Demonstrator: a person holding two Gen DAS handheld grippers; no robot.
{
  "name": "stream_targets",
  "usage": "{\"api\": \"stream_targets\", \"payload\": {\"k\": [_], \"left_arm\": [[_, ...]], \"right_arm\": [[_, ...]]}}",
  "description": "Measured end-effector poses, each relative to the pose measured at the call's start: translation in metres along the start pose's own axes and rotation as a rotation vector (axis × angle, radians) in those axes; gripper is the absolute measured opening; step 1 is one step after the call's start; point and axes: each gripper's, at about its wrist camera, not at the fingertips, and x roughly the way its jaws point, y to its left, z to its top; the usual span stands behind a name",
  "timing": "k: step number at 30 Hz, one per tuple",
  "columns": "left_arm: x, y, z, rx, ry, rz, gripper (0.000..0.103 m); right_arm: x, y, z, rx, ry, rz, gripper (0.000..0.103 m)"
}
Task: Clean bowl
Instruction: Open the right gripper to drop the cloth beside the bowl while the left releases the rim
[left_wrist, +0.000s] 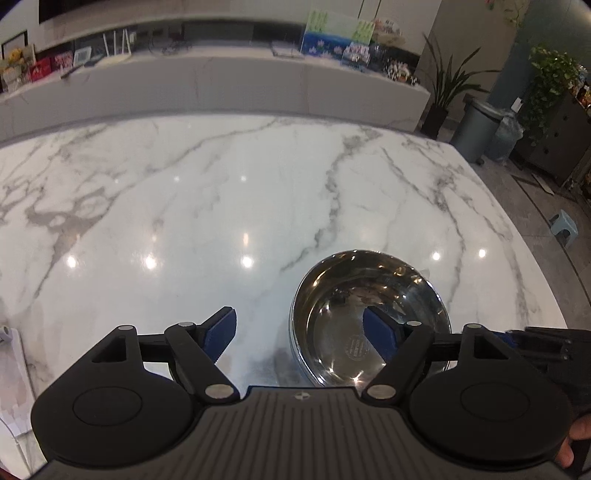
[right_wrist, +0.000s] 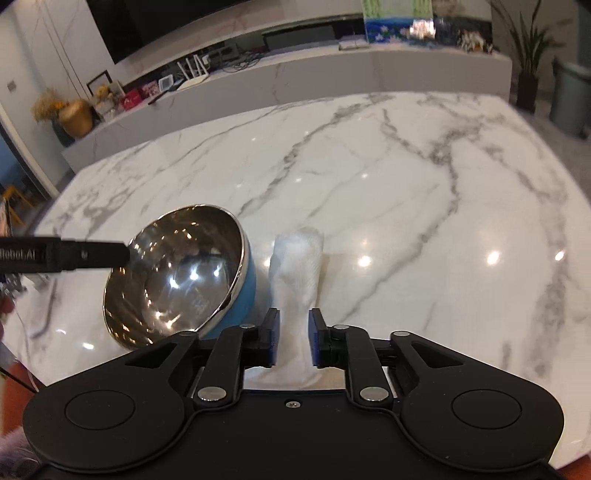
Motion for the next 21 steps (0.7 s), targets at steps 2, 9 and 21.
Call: {"api": "stream_targets", "payload": {"k": [2, 9, 21], "left_arm": [[-0.003, -0.003, -0.005, -0.010, -0.020, -0.012, 0.078], [-0.021, -0.011, -0.019, -0.034, -0.145, -0.027, 0.079], [-0.034, -0.025, -0.042, 0.064, -0.293, 0.073, 0.079]], "right_arm": [[-0.009, 0.009, -0.004, -0.004, -0.025, -0.029, 0.050], [-0.031, 0.033, -0.011, 0.038, -0.102, -0.093, 0.072], [-0.045, 0.047, -0.031, 0.093, -0.227, -0.289, 0.076]]}}
